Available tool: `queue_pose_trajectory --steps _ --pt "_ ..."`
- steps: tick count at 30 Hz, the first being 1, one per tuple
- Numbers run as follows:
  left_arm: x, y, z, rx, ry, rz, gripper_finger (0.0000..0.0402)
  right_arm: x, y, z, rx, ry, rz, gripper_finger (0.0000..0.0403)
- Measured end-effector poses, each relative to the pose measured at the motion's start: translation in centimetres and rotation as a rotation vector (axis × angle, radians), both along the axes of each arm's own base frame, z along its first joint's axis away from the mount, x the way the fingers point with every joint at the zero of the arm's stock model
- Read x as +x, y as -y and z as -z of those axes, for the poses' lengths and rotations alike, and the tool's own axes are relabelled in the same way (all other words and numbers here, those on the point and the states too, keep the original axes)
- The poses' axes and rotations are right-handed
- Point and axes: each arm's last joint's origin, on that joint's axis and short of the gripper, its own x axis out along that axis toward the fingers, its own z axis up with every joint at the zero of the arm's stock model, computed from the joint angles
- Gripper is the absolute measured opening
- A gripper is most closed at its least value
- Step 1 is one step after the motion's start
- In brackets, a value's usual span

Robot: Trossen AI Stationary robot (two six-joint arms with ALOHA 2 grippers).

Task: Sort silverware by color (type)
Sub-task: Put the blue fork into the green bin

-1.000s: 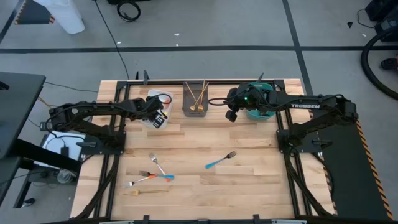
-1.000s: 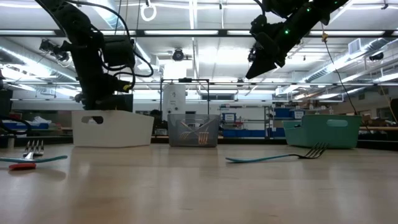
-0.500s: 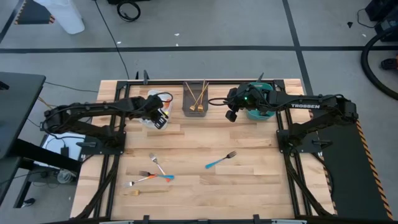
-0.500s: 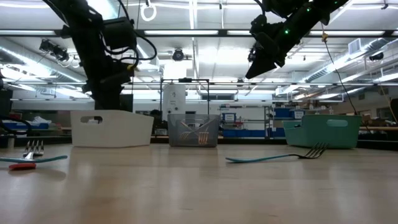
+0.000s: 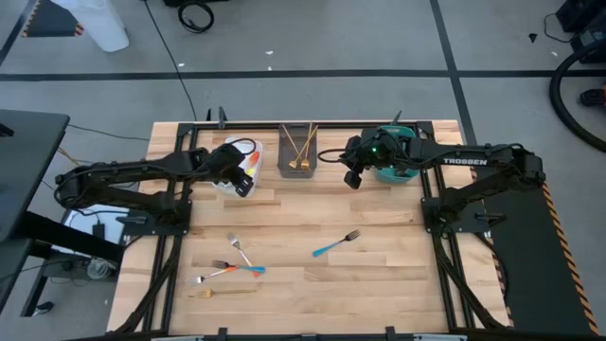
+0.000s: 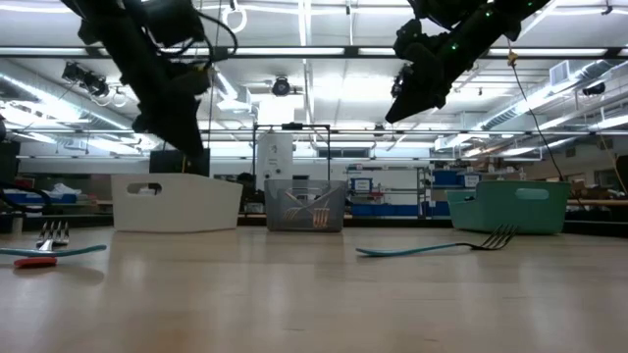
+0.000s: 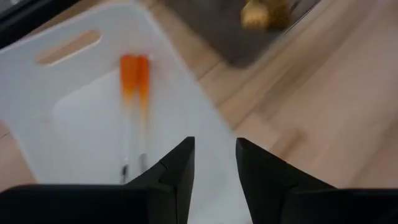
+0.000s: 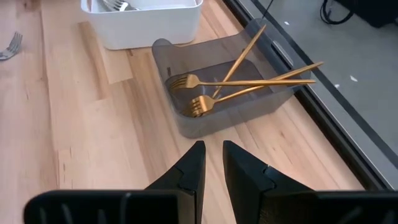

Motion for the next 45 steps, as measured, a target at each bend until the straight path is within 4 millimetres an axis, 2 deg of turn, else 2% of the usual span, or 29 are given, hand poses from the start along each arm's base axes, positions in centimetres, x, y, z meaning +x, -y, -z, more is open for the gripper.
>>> queue_pose_trajectory --steps 6,16,23,35,40,45 --pt "0.8 0.7 -1.6 0.004 0.189 0.031 0.0126 0.0 -0.1 0.0 0.025 0.010 -0.010 0.0067" --pt "2.2 1.7 -3.1 -0.006 0.392 0.120 0.0126 0.4 -0.9 0.2 0.160 0.047 -0.069 0.0067" --pt "2.9 2.4 -4.1 -0.029 0.525 0.215 0.0126 2.0 -3.0 2.0 0.232 -0.022 -0.201 0.0067" --pt "3.6 2.7 -6.0 -0.234 0.786 0.187 0.0126 3.3 -5.8 3.5 0.318 -0.070 -0.452 0.0067" --pt "3.9 2.9 -7.4 -0.225 0.928 0.248 0.0126 3.9 -7.6 4.7 0.342 -0.126 -0.516 0.0067" --pt "3.9 3.3 -8.3 -0.230 1.018 0.326 0.0126 4.6 -9.7 6.5 0.365 -0.205 -0.505 0.0067"
